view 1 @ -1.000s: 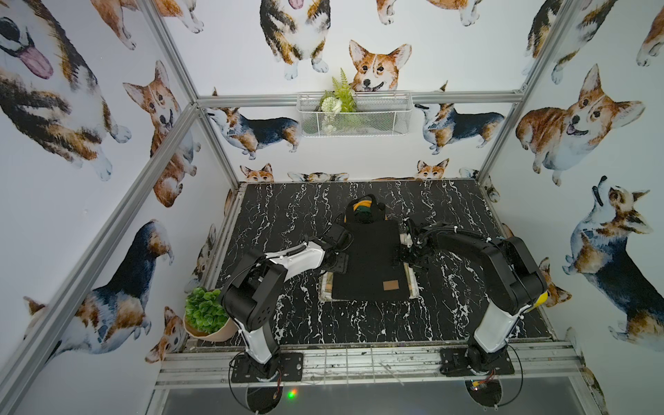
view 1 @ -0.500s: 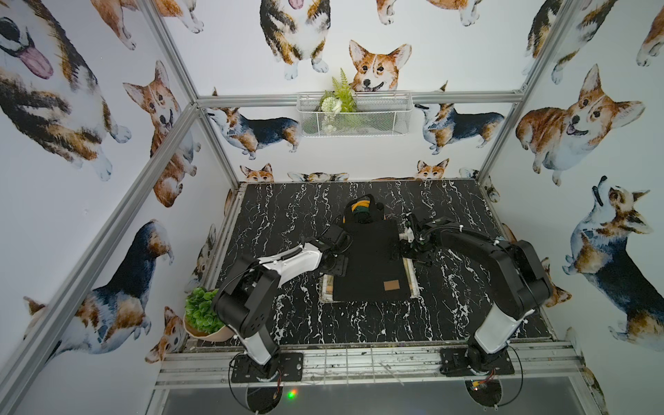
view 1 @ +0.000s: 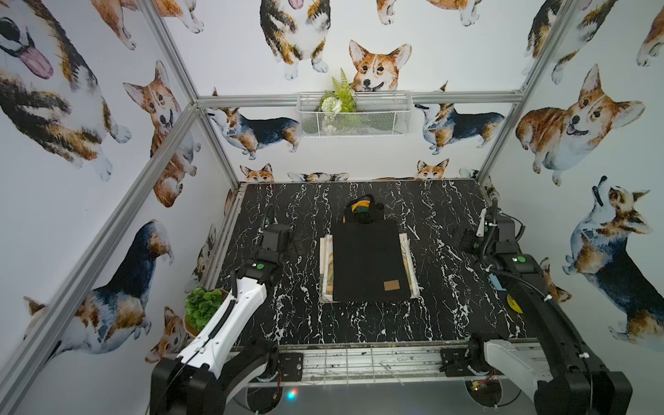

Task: Put away the canvas bag
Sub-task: Reset both arms

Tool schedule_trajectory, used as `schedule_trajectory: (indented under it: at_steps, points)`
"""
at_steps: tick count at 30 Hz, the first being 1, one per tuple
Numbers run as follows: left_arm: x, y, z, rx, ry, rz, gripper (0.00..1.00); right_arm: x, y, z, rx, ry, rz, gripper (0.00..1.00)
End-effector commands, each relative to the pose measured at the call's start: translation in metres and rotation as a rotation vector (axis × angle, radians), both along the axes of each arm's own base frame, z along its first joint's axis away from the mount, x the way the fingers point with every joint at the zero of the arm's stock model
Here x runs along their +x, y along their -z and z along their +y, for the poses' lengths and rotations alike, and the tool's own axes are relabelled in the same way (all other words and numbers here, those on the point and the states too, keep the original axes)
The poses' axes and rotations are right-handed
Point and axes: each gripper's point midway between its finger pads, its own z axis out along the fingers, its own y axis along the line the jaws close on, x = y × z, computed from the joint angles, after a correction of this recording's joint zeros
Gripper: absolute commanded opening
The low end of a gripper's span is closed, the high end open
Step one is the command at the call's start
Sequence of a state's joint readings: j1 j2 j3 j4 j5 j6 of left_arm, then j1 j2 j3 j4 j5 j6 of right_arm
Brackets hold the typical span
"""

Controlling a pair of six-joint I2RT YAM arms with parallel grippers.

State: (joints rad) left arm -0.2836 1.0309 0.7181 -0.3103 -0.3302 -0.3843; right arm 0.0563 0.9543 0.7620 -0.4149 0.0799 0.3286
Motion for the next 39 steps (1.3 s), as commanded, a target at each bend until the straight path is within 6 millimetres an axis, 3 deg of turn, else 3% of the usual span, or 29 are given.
schedule_trajectory:
  at_steps: [1, 3, 6, 8, 10, 14, 16, 18, 21, 23, 25, 26, 28, 39]
  points:
    - [0.012, -0.021, 0.009, 0.146, 0.06, -0.276, 1.0, 0.007, 0.008, -0.018, -0.17, 0.002, -0.185, 0.99]
    - [0.005, -0.024, 0.021, 0.206, 0.024, -0.438, 1.0, 0.003, 0.019, -0.025, -0.178, 0.05, -0.27, 1.0]
    - [-0.007, -0.014, 0.033, 0.196, 0.002, -0.625, 1.0, 0.004, 0.024, -0.014, -0.214, -0.027, -0.463, 0.99]
    - [0.003, 0.003, 0.037, 0.207, 0.0, -0.523, 1.0, 0.005, 0.029, -0.016, -0.232, -0.015, -0.531, 0.99]
    - [0.014, 0.019, 0.033, 0.208, 0.038, -0.441, 1.0, 0.013, 0.044, -0.017, -0.267, -0.026, -0.481, 0.99]
    - [0.021, 0.034, 0.034, 0.205, 0.03, -0.497, 1.0, 0.03, 0.061, -0.019, -0.26, -0.009, -0.477, 0.99]
    - [0.029, 0.034, 0.028, 0.253, 0.086, -0.497, 1.0, 0.036, 0.082, -0.017, -0.25, -0.02, -0.433, 1.0]
    - [0.041, 0.039, 0.027, 0.255, 0.104, -0.489, 1.0, 0.046, 0.079, -0.017, -0.267, -0.016, -0.494, 0.99]
    - [0.051, 0.064, 0.024, 0.239, 0.13, -0.457, 1.0, 0.055, 0.091, -0.013, -0.214, -0.072, -0.329, 0.99]
    - [0.052, 0.063, 0.023, 0.239, 0.137, -0.46, 1.0, 0.067, 0.089, -0.011, -0.215, -0.087, -0.369, 0.99]
    - [0.066, 0.072, 0.014, 0.225, 0.207, -0.38, 1.0, 0.066, 0.1, -0.015, -0.204, -0.078, -0.245, 0.99]
    - [0.073, 0.075, 0.008, 0.217, 0.25, -0.349, 1.0, 0.069, 0.097, -0.015, -0.212, -0.074, -0.307, 0.99]
    - [0.081, 0.08, 0.018, 0.138, 0.246, -0.303, 1.0, 0.069, 0.095, -0.015, -0.208, -0.077, -0.277, 0.99]
    - [0.081, 0.079, 0.02, 0.134, 0.237, -0.304, 1.0, 0.068, 0.095, -0.014, -0.21, -0.08, -0.286, 1.0]
